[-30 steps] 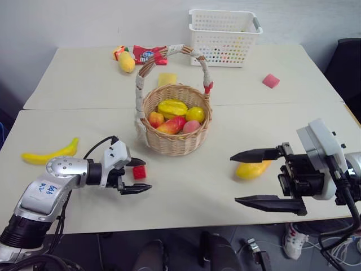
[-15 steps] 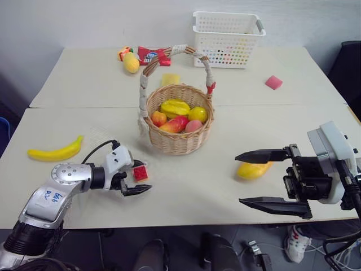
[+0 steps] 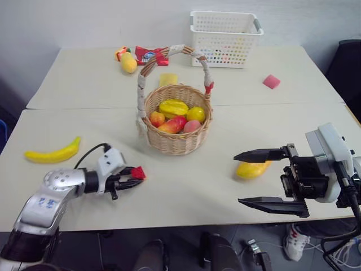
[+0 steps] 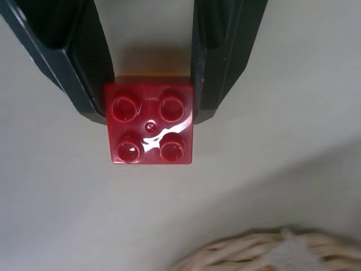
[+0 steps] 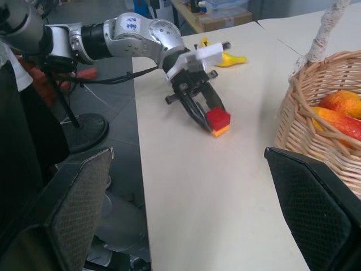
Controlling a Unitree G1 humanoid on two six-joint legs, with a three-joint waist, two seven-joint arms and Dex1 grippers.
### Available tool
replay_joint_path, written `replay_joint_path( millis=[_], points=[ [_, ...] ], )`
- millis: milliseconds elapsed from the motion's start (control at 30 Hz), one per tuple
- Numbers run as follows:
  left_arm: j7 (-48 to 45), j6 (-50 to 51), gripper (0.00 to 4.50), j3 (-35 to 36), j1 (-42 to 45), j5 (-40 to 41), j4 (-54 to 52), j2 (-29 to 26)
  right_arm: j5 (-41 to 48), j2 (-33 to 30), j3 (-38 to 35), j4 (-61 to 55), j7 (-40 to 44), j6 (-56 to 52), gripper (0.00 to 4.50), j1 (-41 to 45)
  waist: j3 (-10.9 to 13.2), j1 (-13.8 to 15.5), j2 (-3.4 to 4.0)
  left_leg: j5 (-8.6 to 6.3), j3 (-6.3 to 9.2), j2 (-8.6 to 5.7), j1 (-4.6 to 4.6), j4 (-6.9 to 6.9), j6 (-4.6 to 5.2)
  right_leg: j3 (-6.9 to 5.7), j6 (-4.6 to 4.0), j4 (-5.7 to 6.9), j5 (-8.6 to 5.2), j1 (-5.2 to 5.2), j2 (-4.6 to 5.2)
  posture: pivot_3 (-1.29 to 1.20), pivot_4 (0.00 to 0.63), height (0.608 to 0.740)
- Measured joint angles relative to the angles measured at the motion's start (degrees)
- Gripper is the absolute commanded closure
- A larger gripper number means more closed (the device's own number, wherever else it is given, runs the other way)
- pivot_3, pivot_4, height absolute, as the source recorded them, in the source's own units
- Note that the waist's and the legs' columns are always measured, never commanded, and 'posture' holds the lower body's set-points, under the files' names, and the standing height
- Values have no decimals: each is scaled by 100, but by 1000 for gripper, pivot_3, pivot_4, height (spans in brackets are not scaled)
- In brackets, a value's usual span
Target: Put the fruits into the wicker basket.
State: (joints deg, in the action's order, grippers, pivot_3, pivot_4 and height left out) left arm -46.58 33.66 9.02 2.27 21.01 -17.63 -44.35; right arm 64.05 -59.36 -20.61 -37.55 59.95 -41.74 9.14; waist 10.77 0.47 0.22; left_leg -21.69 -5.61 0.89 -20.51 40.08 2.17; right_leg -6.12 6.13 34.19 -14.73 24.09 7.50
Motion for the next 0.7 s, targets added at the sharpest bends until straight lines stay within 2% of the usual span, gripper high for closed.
replay_joint_path(
  millis=[167, 267, 333, 433, 500, 633, 667, 700],
  points=[
    [1036, 706, 2999, 1757, -1251, 110, -426, 504, -182, 161, 386, 280, 188, 139, 0, 348, 0, -52, -2, 0, 2, -1, 3, 1, -2, -3, 0, 1, 0, -2, 3, 0, 150, 740],
    [1470, 746, 2999, 2777, -1967, 5, -342, 735, -292, 311, 691, 566, 340, 181, 0, 716, -4, -62, -17, -2, 4, 0, 12, 1, -4, 0, -3, -18, -2, -5, 8, 0, 150, 740],
    [1619, 642, 2999, 3093, -2088, -116, -11, 727, -348, 422, 857, 762, 416, 185, 0, 948, -6, -38, -15, -7, 10, -2, 16, 0, -5, 2, -7, -13, -3, -7, 18, 0, 150, 740],
    [1657, 343, 2999, 3169, -2078, -150, 350, 720, -538, 560, 1132, 940, 547, 210, 0, 1204, -9, 23, -10, -23, 24, -2, 16, 0, -42, 18, -24, -8, -4, -5, 28, 0, 150, 740],
    [1656, 187, 2249, 3151, -2053, -157, 503, 707, -651, 596, 1236, 1045, 614, 256, 0, 1306, -13, 27, -3, -24, 24, 0, 16, -3, -46, 21, -28, -6, -5, -4, 29, 0, 150, 740],
    [1615, -64, 1078, 3143, -2095, -308, 750, 493, -807, 631, 1359, 1158, 747, 291, 0, 1482, -14, -5, -2, -18, 21, 3, 7, -7, -48, 14, -37, 9, -9, 17, 28, 0, 150, 740],
    [1537, -138, 805, 3147, -2143, -322, 782, 404, -839, 643, 1378, 1199, 773, 293, 0, 1517, -14, -14, -3, -18, 18, 4, 5, -7, -48, 12, -37, 12, -10, 21, 28, 0, 150, 740],
    [1400, -192, 805, 3153, -2219, -325, 809, 259, -850, 658, 1388, 1240, 794, 293, 0, 1534, -14, -23, -7, -17, 18, 5, 1, -7, -48, 8, -38, 11, -10, 23, 28, 0, 150, 740]
  ],
)
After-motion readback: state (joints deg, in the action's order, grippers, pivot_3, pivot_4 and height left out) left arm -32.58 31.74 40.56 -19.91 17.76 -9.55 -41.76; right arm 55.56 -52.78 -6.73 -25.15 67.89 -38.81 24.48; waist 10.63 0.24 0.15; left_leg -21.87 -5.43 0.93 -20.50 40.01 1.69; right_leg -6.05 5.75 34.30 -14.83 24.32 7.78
